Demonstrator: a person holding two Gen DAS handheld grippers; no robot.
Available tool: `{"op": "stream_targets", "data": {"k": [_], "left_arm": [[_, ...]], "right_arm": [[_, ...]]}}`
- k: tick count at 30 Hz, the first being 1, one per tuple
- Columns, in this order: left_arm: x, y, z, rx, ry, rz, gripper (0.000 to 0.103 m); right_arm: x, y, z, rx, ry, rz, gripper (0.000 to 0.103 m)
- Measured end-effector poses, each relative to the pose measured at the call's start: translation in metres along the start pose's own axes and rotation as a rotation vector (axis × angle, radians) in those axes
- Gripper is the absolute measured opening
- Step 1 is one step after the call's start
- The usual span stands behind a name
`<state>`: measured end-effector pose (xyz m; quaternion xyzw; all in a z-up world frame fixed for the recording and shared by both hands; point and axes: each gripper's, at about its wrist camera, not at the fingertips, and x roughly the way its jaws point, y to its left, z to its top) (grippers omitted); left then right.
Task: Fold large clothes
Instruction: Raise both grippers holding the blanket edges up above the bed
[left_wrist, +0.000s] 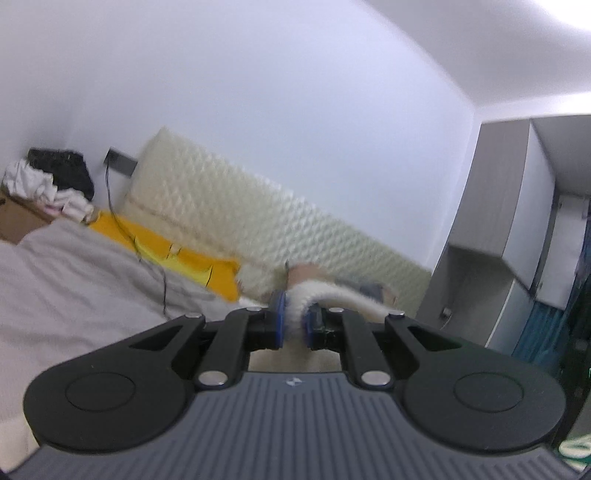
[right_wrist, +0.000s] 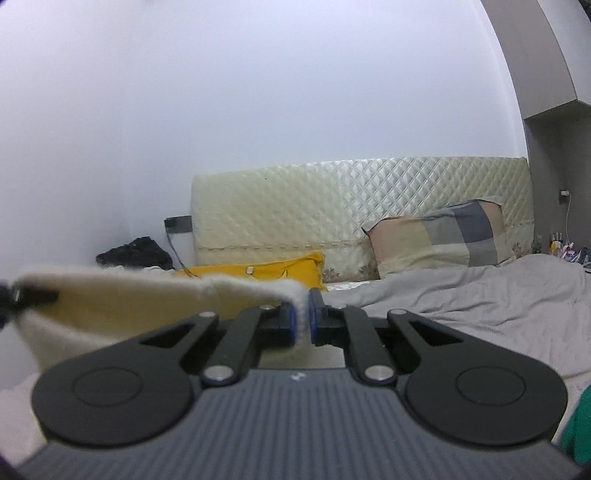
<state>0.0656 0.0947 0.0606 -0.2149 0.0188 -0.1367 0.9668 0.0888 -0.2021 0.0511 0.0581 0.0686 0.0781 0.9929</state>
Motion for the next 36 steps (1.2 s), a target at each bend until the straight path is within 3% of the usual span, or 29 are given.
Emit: {"op": "stream_targets", "data": {"k": [5, 8, 11, 13, 16, 19, 24, 27, 30, 36], "left_arm": [[-0.009, -0.017, 0.018, 0.018, -0.010, 0.002, 0.011], [-0.016, -0.017, 0.004, 0.019, 0.008, 0.007, 0.011], [-0.024, -0.015, -0.022, 0.008, 0.030, 0.022, 0.011], [-0.027, -0.014, -0.034, 0.007, 0.047, 0.041, 0.011], [-0.028, -0.012, -0.046, 0.043, 0.075, 0.069, 0.011], [-0.023, 0.001, -0.056, -0.036, 0.128, 0.079, 0.012], [-0.013, 0.014, -0.060, -0.116, 0.150, 0.070, 0.013], [0.008, 0.009, -0.030, -0.079, 0.114, 0.053, 0.012], [0.046, 0.001, 0.021, -0.001, 0.076, 0.023, 0.012], [0.174, -0.001, 0.126, 0.135, 0.048, 0.076, 0.012]], "right_arm": [[-0.018, 0.000, -0.014, 0.044, 0.226, 0.075, 0.010], [-0.026, 0.001, -0.042, 0.028, 0.371, 0.122, 0.010], [-0.027, -0.002, -0.064, 0.039, 0.420, 0.081, 0.009], [-0.029, -0.008, -0.065, 0.093, 0.405, 0.046, 0.009], [-0.042, -0.018, -0.055, 0.168, 0.270, -0.007, 0.009], [-0.052, -0.019, -0.051, 0.168, 0.142, -0.041, 0.009], [-0.048, -0.022, -0.052, 0.178, 0.110, -0.049, 0.009], [-0.031, -0.022, -0.020, 0.171, 0.097, -0.021, 0.009], [0.004, -0.022, 0.031, 0.088, 0.070, -0.005, 0.008], [0.132, -0.029, 0.127, 0.045, 0.101, 0.006, 0.008]]}}
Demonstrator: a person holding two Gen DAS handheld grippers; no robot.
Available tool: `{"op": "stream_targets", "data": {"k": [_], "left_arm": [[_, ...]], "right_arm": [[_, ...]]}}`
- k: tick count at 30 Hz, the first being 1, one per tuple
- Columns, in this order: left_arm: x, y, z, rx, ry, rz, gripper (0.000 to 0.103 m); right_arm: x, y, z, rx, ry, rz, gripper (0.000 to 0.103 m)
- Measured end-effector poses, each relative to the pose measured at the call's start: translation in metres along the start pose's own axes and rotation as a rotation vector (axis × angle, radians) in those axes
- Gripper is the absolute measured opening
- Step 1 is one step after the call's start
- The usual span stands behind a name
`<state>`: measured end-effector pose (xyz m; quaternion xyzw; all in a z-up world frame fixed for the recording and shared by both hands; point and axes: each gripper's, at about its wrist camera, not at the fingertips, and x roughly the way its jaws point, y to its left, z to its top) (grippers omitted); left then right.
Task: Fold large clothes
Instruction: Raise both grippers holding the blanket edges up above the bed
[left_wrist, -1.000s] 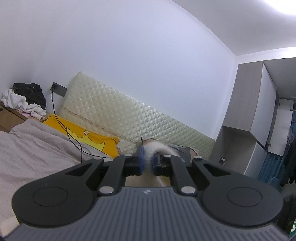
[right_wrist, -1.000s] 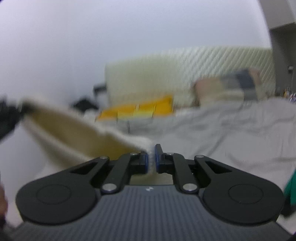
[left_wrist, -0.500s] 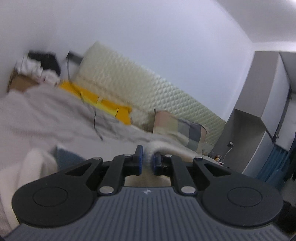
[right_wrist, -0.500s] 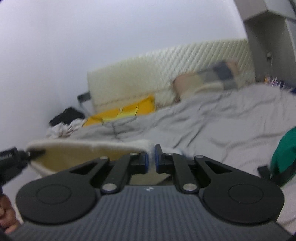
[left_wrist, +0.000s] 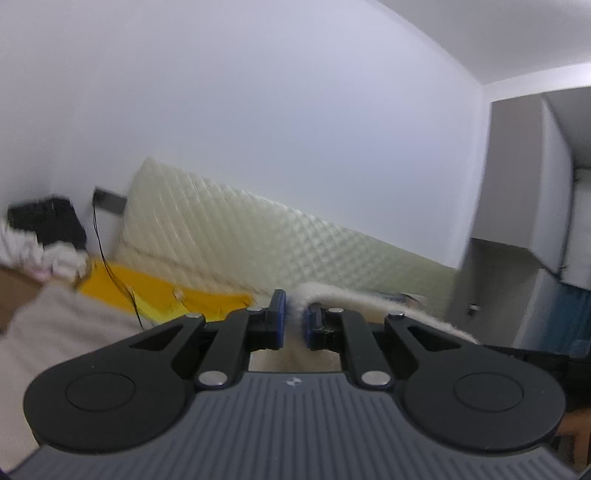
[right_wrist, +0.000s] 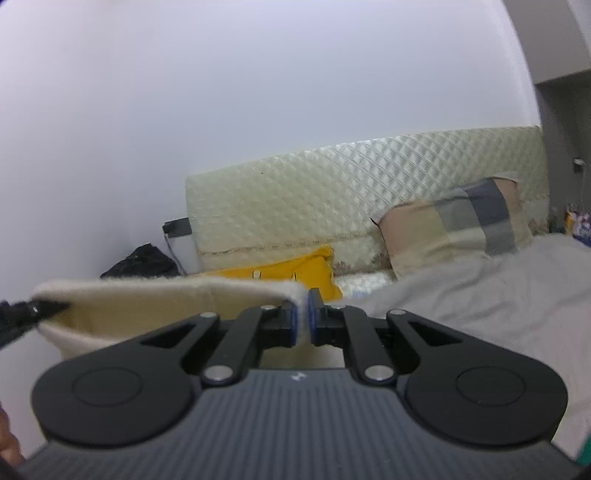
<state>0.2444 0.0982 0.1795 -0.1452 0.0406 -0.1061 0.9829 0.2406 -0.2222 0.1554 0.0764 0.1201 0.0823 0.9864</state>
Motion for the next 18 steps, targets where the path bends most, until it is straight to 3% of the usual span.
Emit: {"op": "stream_targets", "data": {"k": [5, 8, 11, 16, 18], "left_arm": [[0.128, 0.025, 0.035, 0.050, 0.032, 0.098, 0.012], [0.206, 0.057, 0.027, -0.018, 0.059, 0.142, 0.012], [0.281, 0.095, -0.006, -0.073, 0.085, 0.163, 0.012], [0.384, 0.139, -0.095, -0.063, 0.235, 0.214, 0.012], [0.413, 0.155, -0.136, -0.055, 0.278, 0.221, 0.012]], "right_arm": [[0.115, 0.012, 0.031, -0.081, -0.036, -0.069, 0.008], [0.178, 0.015, 0.026, -0.112, -0.053, -0.088, 0.008], [0.243, 0.015, -0.001, -0.186, -0.051, -0.114, 0.008], [0.357, -0.011, -0.073, -0.144, 0.141, -0.150, 0.008], [0.388, -0.025, -0.109, -0.119, 0.179, -0.152, 0.008]]}}
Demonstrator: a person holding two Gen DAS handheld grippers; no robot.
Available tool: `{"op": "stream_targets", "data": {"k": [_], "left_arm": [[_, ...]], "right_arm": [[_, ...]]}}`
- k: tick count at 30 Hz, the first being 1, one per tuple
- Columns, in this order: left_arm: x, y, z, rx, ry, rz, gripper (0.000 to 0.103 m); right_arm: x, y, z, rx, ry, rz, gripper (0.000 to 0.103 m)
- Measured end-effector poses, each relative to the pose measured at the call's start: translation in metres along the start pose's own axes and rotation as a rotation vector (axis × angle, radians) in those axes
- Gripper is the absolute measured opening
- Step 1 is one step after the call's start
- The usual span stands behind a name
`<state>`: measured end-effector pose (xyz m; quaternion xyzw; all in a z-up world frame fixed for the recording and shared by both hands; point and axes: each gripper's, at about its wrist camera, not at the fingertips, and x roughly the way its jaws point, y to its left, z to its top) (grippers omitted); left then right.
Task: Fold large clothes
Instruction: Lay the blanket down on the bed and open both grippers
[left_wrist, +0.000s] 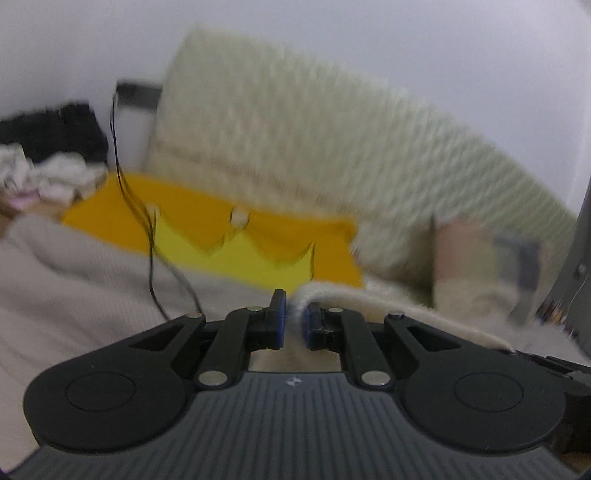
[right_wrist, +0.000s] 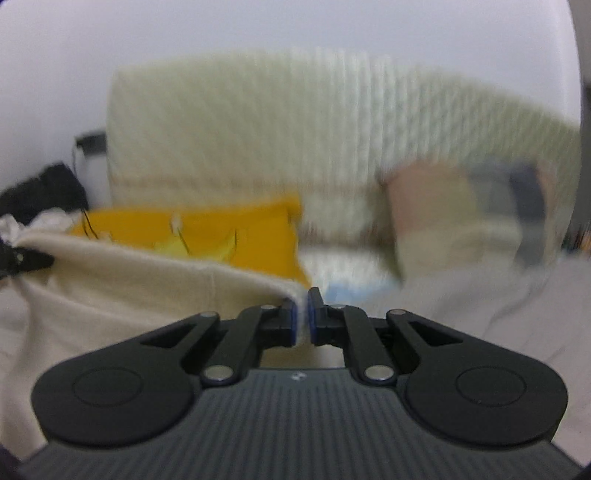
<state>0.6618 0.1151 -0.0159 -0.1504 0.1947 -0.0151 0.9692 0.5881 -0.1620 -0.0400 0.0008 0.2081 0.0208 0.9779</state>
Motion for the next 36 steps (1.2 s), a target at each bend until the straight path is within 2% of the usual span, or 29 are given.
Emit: {"op": "stream_targets", "data": {"k": [3, 7, 10, 13, 15, 17, 18, 20, 22, 29, 36], "left_arm": [[0.052, 0.019, -0.034, 0.015, 0.068, 0.016, 0.012], [0.095, 0.035, -0.067, 0.031, 0.132, 0.041, 0.012], [0.110, 0.044, -0.084, 0.025, 0.167, 0.057, 0.013], [0.114, 0.044, -0.087, 0.022, 0.200, 0.065, 0.013], [0.104, 0.041, -0.084, 0.019, 0.201, 0.058, 0.024], [0.096, 0.041, -0.078, -0.024, 0.243, 0.007, 0.072], [0.091, 0.041, -0.076, -0.041, 0.261, -0.002, 0.076], [0.068, 0.037, -0.072, -0.061, 0.257, -0.006, 0.080], [0.046, 0.033, -0.068, -0.073, 0.270, -0.025, 0.082], [-0.074, 0.009, -0.058, 0.005, 0.223, -0.035, 0.082], [-0.212, 0.003, -0.074, 0.035, 0.210, -0.046, 0.082]], "right_arm": [[0.041, -0.006, -0.037, -0.024, 0.039, 0.016, 0.009], [0.066, -0.009, -0.074, 0.019, 0.097, 0.062, 0.012], [0.082, -0.014, -0.078, 0.064, 0.137, 0.110, 0.016], [0.082, -0.018, -0.075, 0.088, 0.152, 0.130, 0.020], [0.076, -0.019, -0.073, 0.099, 0.167, 0.142, 0.029], [0.069, -0.022, -0.070, 0.118, 0.182, 0.152, 0.042], [0.063, -0.024, -0.070, 0.134, 0.187, 0.158, 0.044], [0.044, -0.028, -0.069, 0.164, 0.196, 0.177, 0.058], [0.026, -0.032, -0.069, 0.172, 0.200, 0.188, 0.063], [-0.084, -0.034, -0.066, 0.154, 0.157, 0.220, 0.063], [-0.216, -0.031, -0.079, 0.104, 0.122, 0.228, 0.063]]}}
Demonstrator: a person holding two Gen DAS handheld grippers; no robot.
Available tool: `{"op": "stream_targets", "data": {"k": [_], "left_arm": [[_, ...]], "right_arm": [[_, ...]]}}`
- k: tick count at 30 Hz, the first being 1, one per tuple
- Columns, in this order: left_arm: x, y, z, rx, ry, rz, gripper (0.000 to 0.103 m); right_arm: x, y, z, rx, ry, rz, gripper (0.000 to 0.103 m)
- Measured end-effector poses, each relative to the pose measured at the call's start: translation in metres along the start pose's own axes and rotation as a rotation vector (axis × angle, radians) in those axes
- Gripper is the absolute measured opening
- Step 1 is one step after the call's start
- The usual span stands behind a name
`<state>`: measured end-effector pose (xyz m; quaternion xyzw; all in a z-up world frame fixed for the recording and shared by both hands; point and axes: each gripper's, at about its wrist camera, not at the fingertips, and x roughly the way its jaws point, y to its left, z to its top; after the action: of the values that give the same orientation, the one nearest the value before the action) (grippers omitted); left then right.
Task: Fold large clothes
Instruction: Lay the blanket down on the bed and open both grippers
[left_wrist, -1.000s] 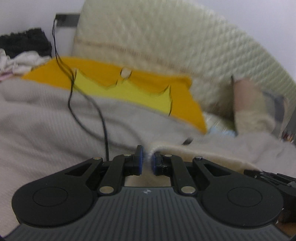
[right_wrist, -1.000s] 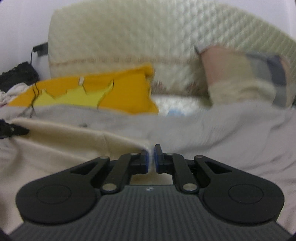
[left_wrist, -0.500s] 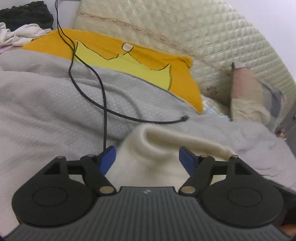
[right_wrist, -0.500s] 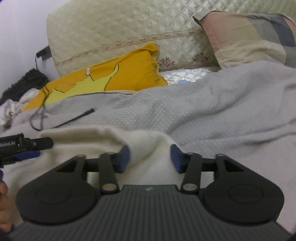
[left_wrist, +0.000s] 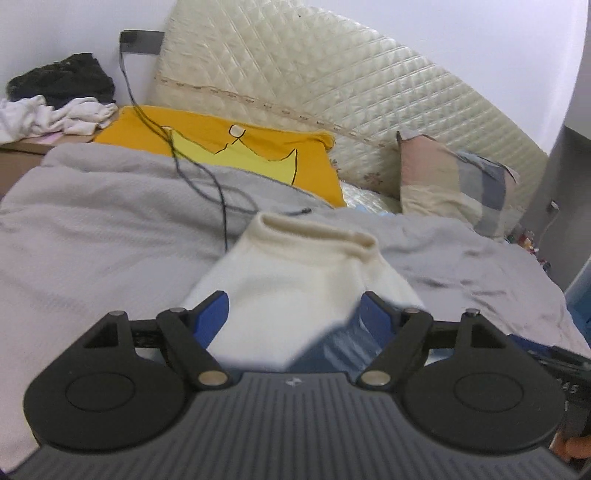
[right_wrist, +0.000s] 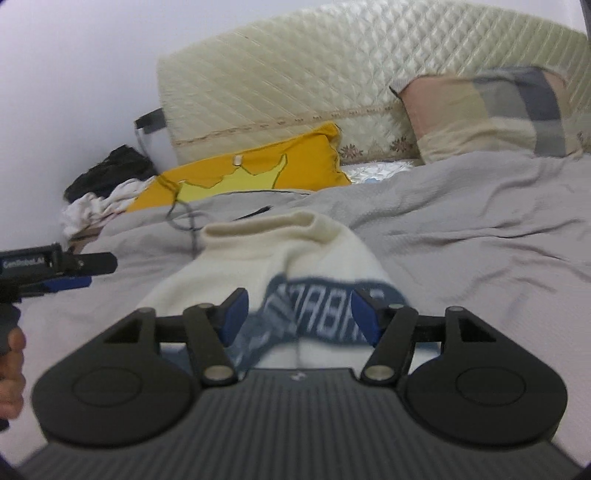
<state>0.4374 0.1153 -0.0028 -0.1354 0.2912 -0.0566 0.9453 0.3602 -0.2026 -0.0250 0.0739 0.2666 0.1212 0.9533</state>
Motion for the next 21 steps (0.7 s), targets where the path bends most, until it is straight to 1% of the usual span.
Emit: {"op": "stream_targets", "data": {"k": [3, 5, 9, 13, 15, 18, 19, 21], "left_arm": [[-0.051, -0.003, -0.031, 0.013, 0.001, 0.007, 0.082], [-0.083, -0.004, -0.055, 0.018, 0.020, 0.021, 0.082], [-0.130, 0.001, -0.107, -0.022, 0.044, 0.038, 0.082], [-0.153, 0.006, -0.161, -0.036, 0.102, 0.083, 0.082], [-0.157, 0.006, -0.183, -0.038, 0.125, 0.098, 0.082], [-0.156, 0.002, -0.202, -0.031, 0.180, 0.154, 0.082], [-0.152, 0.002, -0.205, -0.019, 0.188, 0.171, 0.082], [-0.145, -0.002, -0.212, 0.046, 0.203, 0.245, 0.081]], "right_arm": [[-0.056, 0.009, -0.022, -0.014, -0.008, -0.008, 0.063], [-0.088, 0.013, -0.036, -0.022, -0.013, -0.008, 0.063], [-0.148, 0.019, -0.067, -0.024, -0.018, -0.024, 0.063], [-0.193, 0.019, -0.100, -0.011, -0.008, -0.048, 0.063], [-0.208, 0.015, -0.114, 0.015, 0.001, -0.058, 0.063], [-0.225, 0.005, -0.134, 0.093, 0.007, -0.066, 0.063], [-0.228, 0.002, -0.141, 0.117, 0.010, -0.072, 0.063], [-0.230, -0.002, -0.152, 0.136, 0.011, -0.095, 0.063]]}}
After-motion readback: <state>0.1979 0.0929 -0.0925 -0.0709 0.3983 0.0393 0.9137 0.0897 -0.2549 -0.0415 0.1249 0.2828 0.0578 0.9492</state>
